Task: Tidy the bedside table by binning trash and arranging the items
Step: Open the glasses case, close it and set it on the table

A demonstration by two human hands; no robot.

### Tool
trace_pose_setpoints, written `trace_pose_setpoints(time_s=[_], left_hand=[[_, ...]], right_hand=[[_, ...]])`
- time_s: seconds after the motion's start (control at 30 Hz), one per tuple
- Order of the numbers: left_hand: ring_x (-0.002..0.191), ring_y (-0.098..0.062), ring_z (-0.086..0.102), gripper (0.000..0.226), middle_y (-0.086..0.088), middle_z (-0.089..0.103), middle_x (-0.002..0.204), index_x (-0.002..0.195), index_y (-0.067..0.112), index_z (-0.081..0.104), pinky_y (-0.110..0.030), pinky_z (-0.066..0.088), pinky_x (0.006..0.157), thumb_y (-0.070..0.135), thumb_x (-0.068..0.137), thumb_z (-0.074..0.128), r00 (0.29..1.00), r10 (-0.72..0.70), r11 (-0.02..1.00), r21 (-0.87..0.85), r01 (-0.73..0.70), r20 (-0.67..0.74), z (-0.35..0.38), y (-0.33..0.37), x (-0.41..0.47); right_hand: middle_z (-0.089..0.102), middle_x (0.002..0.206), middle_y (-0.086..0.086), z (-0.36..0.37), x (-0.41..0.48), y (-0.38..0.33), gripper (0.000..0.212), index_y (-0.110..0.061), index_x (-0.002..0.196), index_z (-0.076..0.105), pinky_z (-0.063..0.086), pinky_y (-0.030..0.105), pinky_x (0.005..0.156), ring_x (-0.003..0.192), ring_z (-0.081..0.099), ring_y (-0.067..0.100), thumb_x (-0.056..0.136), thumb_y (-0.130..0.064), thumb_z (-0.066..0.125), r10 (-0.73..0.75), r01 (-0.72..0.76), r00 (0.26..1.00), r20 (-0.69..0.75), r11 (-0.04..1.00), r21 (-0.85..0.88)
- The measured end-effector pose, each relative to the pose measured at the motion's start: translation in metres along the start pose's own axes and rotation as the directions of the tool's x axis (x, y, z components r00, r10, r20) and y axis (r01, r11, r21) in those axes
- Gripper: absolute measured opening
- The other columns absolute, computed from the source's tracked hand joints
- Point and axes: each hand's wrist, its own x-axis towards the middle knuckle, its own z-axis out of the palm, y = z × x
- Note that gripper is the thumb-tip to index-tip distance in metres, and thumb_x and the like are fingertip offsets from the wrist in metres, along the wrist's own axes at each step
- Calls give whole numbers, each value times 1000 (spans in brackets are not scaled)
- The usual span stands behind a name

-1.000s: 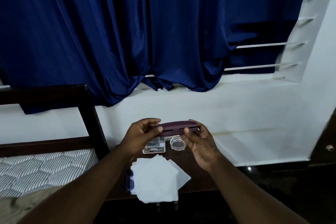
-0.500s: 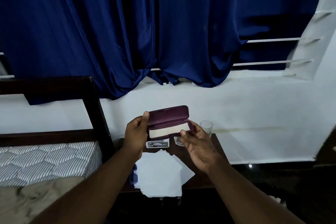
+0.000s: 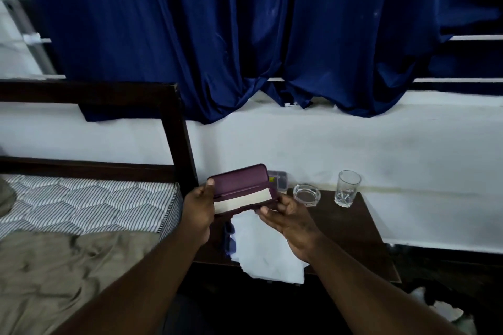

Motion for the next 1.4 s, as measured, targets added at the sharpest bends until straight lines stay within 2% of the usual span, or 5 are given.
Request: trace_pose_setpoints(time_s=[0.23,0.4,0.67,0.87,1.4], left_hand=[[79,-32,68,41,-22,72,81,77,12,71,-47,57,74,37,105,55,989,62,980,197,-34,-137,-79,-40,26],[70,-25,60,44,-13,64,71,73,10,63,-34,45,63,35,107,50,967,125,920,391,-29,-223,-122,-73,31],[65,-21,59,48,-18,68,70,81,3,66,-35,47,62,40,106,49,949,125,879,476,30,-289,-150,-104,41],[72,-22,62,43,-6,68,74,88,5,68,-34,43,66,37,108,46,946,184,821,571,1,-266,-143,-111,46],[68,-22,56,38,-1,58,68,76,15,56,-37,43,65,34,108,47,927,259,807,589,-54,-271,-127,-111,47]], right_hand=[[69,90,16,20,38,49,20,-10,99,69,53,30,74,83,61,27,87,7,71,115,-100,993,9,897,-430],[76,101,-3,27,69,70,16,-20,102,79,53,32,83,89,68,14,89,-18,71,27,193,977,213,328,-925],[69,107,-3,43,123,76,36,-31,110,77,51,34,76,105,65,25,88,-11,56,214,634,772,599,-316,-705],[68,99,1,51,150,92,31,-31,104,79,44,37,76,96,65,30,89,-13,59,378,779,621,687,-391,-489],[60,101,-3,46,154,67,21,-30,101,74,26,32,73,98,58,24,89,-21,59,424,754,655,625,-413,-511]])
